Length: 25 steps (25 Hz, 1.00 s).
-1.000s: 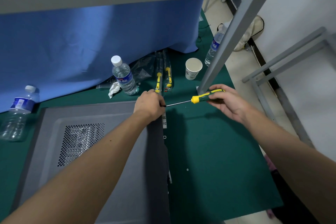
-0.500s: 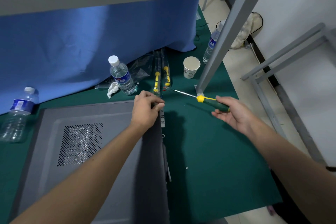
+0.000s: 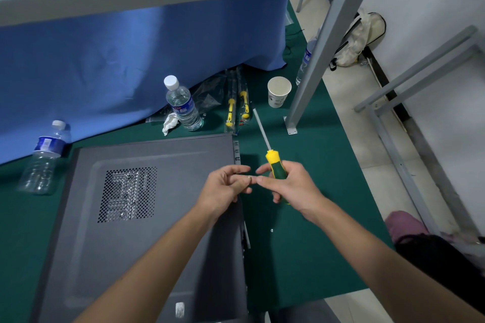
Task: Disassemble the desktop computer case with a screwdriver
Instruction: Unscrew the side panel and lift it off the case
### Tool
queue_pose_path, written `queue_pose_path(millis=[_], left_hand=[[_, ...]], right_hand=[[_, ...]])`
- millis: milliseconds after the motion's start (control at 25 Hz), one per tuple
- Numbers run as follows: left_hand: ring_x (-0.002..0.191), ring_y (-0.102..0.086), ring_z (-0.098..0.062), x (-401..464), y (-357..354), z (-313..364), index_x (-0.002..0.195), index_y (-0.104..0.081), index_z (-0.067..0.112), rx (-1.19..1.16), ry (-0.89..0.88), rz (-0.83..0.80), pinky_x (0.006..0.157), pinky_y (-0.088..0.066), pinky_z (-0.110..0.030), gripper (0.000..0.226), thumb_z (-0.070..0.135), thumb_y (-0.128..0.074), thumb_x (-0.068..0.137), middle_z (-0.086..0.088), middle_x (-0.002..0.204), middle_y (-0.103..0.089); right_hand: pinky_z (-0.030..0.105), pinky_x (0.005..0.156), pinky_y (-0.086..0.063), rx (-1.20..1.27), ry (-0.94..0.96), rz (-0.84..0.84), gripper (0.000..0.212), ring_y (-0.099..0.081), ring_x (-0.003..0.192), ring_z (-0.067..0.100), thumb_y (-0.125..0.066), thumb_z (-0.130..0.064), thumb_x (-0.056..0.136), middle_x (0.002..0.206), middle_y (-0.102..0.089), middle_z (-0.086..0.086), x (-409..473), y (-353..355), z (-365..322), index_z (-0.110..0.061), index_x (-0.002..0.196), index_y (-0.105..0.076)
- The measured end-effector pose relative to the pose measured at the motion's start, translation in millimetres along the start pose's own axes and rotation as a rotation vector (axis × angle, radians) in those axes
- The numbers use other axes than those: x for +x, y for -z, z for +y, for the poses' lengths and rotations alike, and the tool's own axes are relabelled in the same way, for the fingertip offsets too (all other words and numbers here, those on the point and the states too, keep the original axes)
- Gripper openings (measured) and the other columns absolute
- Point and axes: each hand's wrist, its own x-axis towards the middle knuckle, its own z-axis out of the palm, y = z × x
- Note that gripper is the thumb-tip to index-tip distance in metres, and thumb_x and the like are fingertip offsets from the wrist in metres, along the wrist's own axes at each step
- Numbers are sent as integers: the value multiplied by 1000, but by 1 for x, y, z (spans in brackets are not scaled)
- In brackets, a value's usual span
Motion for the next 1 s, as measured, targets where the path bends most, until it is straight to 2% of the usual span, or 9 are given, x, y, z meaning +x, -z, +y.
queue_pose_path(millis=[120, 400, 480, 560, 640, 720, 760, 840, 1000], left_hand=[[57, -64, -3, -7, 0, 2, 115, -60, 5, 118, 24, -39, 47, -40, -16, 20, 2, -60, 95, 7, 67, -72], [67, -68, -1, -13, -4, -3, 115, -61, 9, 265, 54, -121, 55, -48, -16, 20, 1, -52, 99, 8, 75, -71], [77, -68, -3, -17, -2, -8, 117, -61, 8, 386, -55, -30, 68, -53, -19, 23, -1, -53, 97, 6, 86, -72], [102, -63, -13, -21, 9, -19, 120, -62, 12, 700, -261, 150, 90, -49, -26, 31, -1, -52, 94, 3, 109, -70], [128, -46, -21, -29, 23, -35, 135, -54, 17, 1037, -373, 263, 103, -39, -34, 39, 10, -50, 97, 1, 138, -55], [147, -25, -20, -35, 30, -52, 150, -40, 22, 1219, -371, 274, 113, -27, -40, 47, 24, -40, 103, 1, 158, -33], [150, -18, -20, -36, 31, -59, 153, -34, 23, 1269, -376, 272, 116, -22, -41, 48, 28, -34, 105, 1, 161, -26], [150, -19, -20, -35, 30, -66, 153, -34, 22, 1323, -406, 291, 117, -23, -42, 52, 34, -26, 103, 0, 161, -26], [148, -26, -21, -33, 32, -69, 150, -41, 21, 1341, -439, 317, 111, -28, -42, 53, 35, -29, 100, -2, 158, -33]], right_hand=[[29, 51, -48, -109, 47, -19, 6, -51, 45, 14, -75, -21, 82, 62, -58, -4, -5, -8, 11, -20, 85, -70], [24, 47, -48, -180, 105, -30, 7, -53, 44, 11, -66, -25, 85, 62, -60, -6, -7, -19, 33, -25, 78, -64], [25, 46, -48, -146, 80, 46, 9, -53, 44, 11, -63, -25, 86, 55, -54, -8, -7, -20, 45, -20, 78, -62], [28, 45, -50, -107, -7, 166, 16, -51, 43, 13, -61, -22, 86, 52, -47, -8, -6, -17, 66, -7, 80, -58], [34, 46, -50, -179, -118, 221, 22, -49, 41, 16, -60, -20, 87, 53, -45, -3, -5, -15, 92, -4, 74, -52], [41, 50, -53, -307, -204, 235, 25, -50, 43, 20, -59, -20, 87, 53, -47, 1, -5, -17, 116, -12, 66, -47], [43, 53, -54, -360, -235, 244, 26, -51, 46, 22, -59, -20, 86, 53, -49, 1, -4, -19, 126, -15, 64, -46], [39, 55, -53, -430, -266, 260, 26, -53, 49, 23, -59, -19, 85, 54, -52, 1, 0, -25, 139, -16, 62, -47], [26, 46, -36, -563, -238, 293, 29, -45, 48, 16, -62, -23, 88, 55, -51, -2, 11, -36, 152, -17, 62, -50]])
